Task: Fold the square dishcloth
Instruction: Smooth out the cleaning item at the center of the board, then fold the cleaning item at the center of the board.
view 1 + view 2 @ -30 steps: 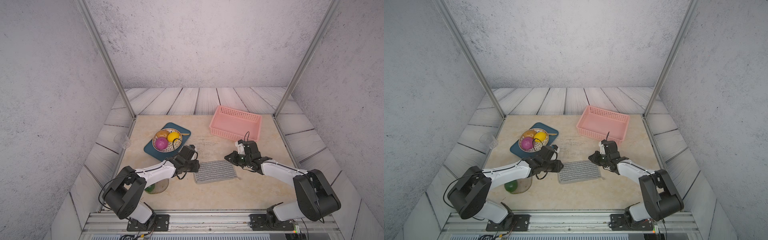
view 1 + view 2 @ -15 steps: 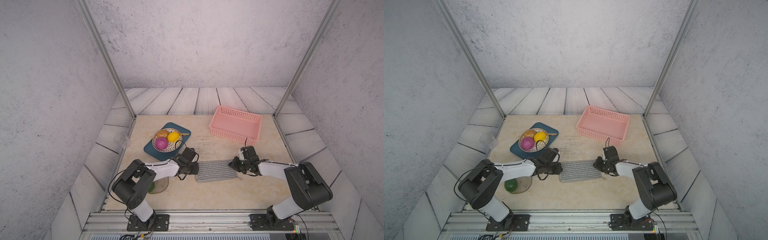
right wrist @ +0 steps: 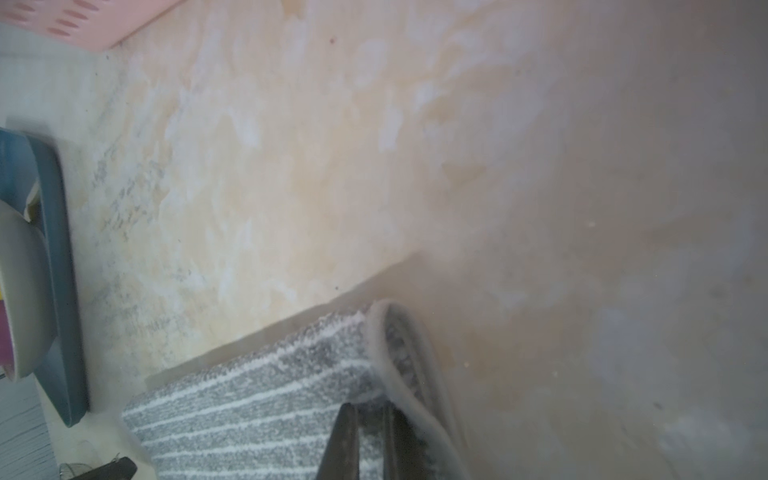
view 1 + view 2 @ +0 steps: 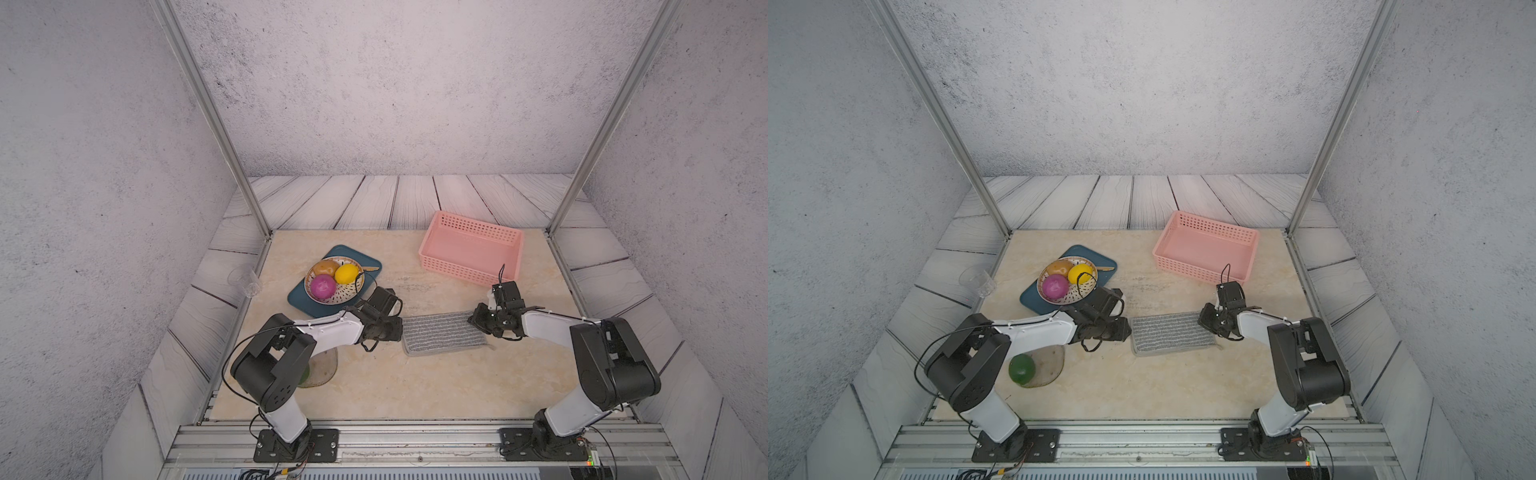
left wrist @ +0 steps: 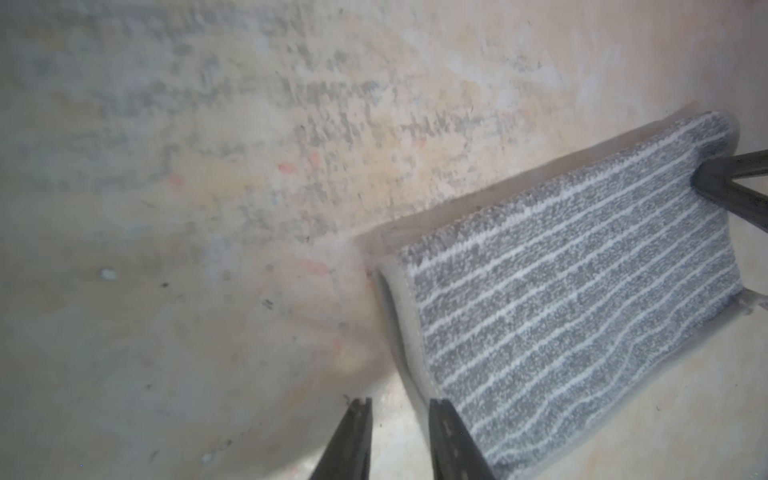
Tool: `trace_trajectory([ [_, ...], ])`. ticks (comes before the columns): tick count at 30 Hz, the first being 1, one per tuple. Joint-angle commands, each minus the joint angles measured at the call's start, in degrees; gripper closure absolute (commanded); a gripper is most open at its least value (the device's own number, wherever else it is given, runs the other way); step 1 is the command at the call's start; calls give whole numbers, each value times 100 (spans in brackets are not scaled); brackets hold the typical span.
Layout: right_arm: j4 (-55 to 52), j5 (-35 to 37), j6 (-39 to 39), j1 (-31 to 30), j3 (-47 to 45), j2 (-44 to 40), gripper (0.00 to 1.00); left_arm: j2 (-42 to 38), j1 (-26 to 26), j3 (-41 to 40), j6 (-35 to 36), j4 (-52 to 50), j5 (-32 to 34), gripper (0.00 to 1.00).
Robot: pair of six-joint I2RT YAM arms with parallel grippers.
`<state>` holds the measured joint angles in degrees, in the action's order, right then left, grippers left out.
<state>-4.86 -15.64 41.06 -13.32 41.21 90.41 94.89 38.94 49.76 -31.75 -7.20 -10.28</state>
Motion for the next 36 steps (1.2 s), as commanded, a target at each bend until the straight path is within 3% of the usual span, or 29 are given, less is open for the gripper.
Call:
trace_trajectory([
  [1, -776, 332, -398, 14, 229, -497, 85, -320, -44, 123, 46, -305, 171, 68],
  [7, -1775, 776, -697, 11, 469, -1219, 74, -499, -29, 169, -101, -682, 114, 65],
  [15, -2960, 1254, -1022, 8, 653, -1665, 69, -834, 275, 201, -332, -1334, 707, 51],
  [23, -3098, 1107, -1090, -2, 516, -1528, 68, -625, 671, 498, -250, -1628, 1269, 47],
  [36, -2737, 763, -1075, -94, 381, -808, 65, 66, 929, 813, -174, -1552, 1160, 47],
])
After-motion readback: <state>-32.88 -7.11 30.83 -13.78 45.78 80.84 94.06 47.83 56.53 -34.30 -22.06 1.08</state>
